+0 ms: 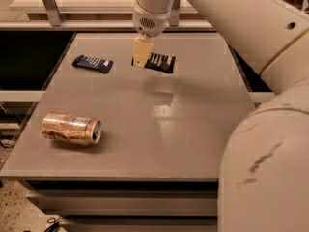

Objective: Move rxbar chocolate near orange can

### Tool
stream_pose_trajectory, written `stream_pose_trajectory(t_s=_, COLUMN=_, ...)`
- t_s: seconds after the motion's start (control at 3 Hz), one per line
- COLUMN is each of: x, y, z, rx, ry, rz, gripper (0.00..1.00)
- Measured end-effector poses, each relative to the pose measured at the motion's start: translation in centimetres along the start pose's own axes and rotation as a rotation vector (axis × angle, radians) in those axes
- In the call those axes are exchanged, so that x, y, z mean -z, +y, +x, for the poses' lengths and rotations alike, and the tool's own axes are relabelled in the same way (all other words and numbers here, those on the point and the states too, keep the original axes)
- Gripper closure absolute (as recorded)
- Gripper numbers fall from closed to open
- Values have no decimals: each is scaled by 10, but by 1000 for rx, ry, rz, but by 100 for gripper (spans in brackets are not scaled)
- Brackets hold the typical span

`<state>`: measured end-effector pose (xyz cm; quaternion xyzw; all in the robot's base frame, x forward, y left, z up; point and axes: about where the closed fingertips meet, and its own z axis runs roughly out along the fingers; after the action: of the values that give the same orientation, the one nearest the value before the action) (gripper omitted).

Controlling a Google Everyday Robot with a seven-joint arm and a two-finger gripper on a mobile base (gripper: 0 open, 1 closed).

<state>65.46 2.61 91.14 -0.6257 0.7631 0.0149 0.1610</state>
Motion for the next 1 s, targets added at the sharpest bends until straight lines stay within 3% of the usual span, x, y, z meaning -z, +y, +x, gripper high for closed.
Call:
stream_pose_trajectory(t_s=0.33, x=3, y=26, z=-4, rx=-53, ry=25, rz=-16, gripper=100)
stream_pose_trajectory(t_s=1.0, x=0, y=98, z=-2, rx=-164, ry=13, rz=-72, gripper=100)
